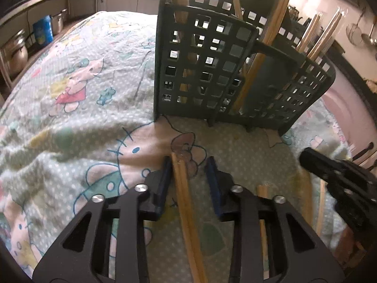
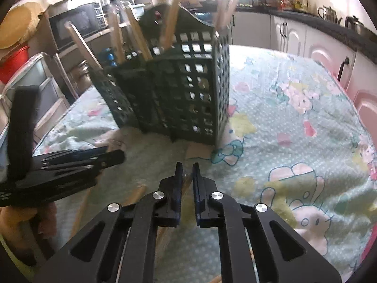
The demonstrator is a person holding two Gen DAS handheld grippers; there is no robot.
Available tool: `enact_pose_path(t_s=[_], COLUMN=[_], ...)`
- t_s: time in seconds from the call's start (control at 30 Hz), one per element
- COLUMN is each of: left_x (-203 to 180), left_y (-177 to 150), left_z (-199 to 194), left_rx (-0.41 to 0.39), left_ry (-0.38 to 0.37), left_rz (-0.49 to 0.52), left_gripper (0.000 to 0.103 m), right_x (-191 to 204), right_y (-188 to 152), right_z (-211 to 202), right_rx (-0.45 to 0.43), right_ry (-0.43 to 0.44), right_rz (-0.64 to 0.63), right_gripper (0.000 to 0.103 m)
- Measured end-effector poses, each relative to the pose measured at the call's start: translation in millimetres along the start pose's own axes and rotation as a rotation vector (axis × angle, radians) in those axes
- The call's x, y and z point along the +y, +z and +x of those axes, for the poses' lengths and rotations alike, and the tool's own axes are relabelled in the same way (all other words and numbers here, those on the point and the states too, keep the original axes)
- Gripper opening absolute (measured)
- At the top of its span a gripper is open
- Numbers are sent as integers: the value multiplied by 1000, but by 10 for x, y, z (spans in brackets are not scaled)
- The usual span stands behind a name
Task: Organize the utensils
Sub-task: 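Close the right gripper on a bamboo chopstick while the left gripper grasps another, then lift both held chopsticks upright and carry them over the green caddy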
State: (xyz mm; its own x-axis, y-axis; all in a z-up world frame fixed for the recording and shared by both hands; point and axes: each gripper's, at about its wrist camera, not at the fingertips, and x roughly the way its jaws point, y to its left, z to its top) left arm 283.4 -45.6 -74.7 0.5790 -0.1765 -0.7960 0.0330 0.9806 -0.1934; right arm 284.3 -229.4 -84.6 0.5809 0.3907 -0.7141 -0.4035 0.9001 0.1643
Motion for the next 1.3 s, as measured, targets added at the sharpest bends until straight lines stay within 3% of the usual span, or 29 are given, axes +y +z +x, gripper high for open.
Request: enact_pose_path(t_s=[0.13,0.33,0.57,0.93,1.3], left_x=[44,243,400,312,200], left_y=[-10,-80,-79,102,350], left_z=[0,-198,-631,-1261,-1660], left_rx=[-4,-25,-115,-270,-379], left_ry=[-9,-48,-97,-159,-169], left_rz=[-11,-39,-68,-56,-16], left_gripper=[8,5,2,1,1], right_x=[34,207,407,684,775], right_y=[22,61,114,291,466], right_z=[-153,-344,-509,-824,-1146], right_rx=[-29,-63,-100,-185,-289], right_ry=[23,44,65,103,97], right_rz=[-1,-18,-49,-91,-101], right_gripper=[8,8,7,7,6])
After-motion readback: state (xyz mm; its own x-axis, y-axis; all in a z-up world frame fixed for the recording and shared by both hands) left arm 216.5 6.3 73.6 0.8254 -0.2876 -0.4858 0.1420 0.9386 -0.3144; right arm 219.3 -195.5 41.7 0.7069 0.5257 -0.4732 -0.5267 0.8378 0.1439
